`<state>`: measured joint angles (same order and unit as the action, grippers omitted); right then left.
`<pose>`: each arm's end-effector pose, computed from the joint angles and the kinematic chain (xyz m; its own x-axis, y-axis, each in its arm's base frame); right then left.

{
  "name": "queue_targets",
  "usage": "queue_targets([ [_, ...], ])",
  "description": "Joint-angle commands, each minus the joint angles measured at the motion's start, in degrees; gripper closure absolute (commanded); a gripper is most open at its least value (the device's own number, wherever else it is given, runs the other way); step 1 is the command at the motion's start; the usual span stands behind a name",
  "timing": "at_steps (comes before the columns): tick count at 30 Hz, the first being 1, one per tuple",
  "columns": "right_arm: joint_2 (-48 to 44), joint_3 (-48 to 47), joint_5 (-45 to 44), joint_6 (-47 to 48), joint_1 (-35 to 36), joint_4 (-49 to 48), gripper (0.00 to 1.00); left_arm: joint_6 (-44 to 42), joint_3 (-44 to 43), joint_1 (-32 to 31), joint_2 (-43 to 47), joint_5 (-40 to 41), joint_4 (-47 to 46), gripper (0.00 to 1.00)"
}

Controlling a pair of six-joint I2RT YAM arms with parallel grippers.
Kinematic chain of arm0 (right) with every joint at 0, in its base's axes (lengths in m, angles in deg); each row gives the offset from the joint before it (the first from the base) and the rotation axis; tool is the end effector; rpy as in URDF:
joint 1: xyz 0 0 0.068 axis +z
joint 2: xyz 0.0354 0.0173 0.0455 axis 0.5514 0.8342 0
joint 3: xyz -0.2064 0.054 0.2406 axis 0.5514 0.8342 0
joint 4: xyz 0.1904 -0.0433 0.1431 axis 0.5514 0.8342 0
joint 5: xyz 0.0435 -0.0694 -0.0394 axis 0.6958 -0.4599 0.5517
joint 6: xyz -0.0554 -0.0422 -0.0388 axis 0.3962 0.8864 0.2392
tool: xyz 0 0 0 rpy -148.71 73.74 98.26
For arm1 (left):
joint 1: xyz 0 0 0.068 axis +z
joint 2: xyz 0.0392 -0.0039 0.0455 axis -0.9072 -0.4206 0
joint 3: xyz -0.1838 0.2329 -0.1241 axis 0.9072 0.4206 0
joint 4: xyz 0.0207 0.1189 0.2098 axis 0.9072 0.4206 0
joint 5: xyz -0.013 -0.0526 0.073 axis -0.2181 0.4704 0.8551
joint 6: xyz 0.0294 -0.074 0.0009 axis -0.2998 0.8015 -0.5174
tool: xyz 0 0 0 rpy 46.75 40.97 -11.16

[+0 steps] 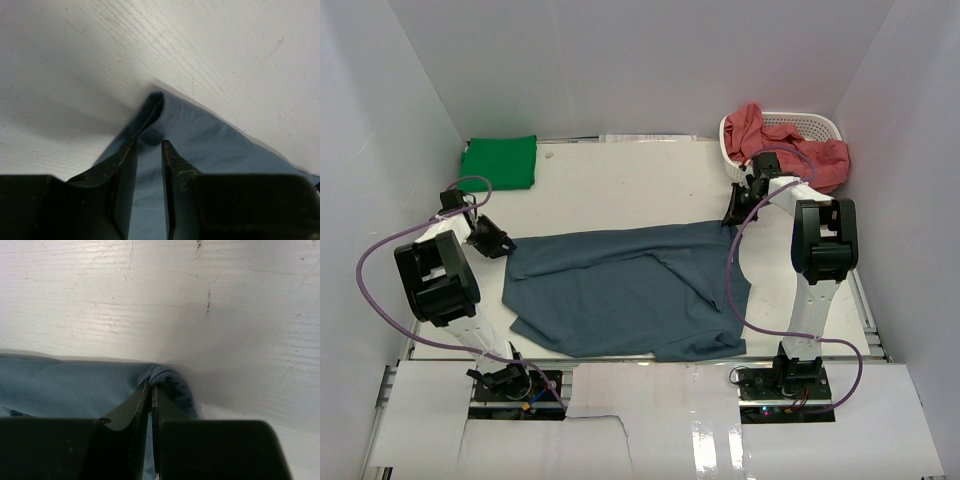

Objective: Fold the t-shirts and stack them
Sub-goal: Fold the flattened tshirt in 1/3 of the way

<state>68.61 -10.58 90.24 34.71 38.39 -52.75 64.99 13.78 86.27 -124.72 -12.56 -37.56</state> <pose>0.4510 0.0591 0.1869 -0.9044 0.1225 -0.4087 -0.0310 0.9365 0.3494 0.3280 0.1062 0.1989 -0.6606 -0.7269 -0.1877 -0.6278 0.6720 -0.3929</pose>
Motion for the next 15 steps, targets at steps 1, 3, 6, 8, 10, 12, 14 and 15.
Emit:
queue_targets([
  [1,-0.3,-0.2,1.0,-0.2,-0.1,-0.4,0.92,-1.0,-1.9,-0.6,-0.4,0.6,0.4,0.63],
  [3,-0.3,-0.3,1.0,-0.2,0.0,-0.4,0.92,-0.9,-2.0,-0.6,-0.9,0.6,0.5,0.63],
  [6,-0.3,-0.2,0.9,-0.2,0.0,-0.4,0.92,-0.7,-2.1,-0.7,-1.2,0.4,0.5,0.65],
  [8,-0.4,-0.3,0.9,-0.2,0.0,-0.4,0.92,-0.5,-2.2,-0.6,-1.0,0.6,0.4,0.67],
  [10,-0.5,-0.2,0.9,-0.2,-0.1,-0.4,0.92,-0.7,-2.3,-0.7,-1.0,0.6,0.5,0.69],
  [12,-0.4,-0.2,1.0,-0.2,0.0,-0.6,0.92,-1.0,-2.4,-0.7,-1.5,0.2,0.5,0.69],
  [14,-0.4,-0.1,1.0,-0.3,0.0,-0.5,0.92,-1.2,-2.3,-0.7,-1.8,0.0,0.5,0.72],
  [15,-0.3,-0.1,1.0,-0.2,-0.1,-0.5,0.92,-1.4,-2.3,-0.7,-2.1,-0.1,0.6,0.73],
])
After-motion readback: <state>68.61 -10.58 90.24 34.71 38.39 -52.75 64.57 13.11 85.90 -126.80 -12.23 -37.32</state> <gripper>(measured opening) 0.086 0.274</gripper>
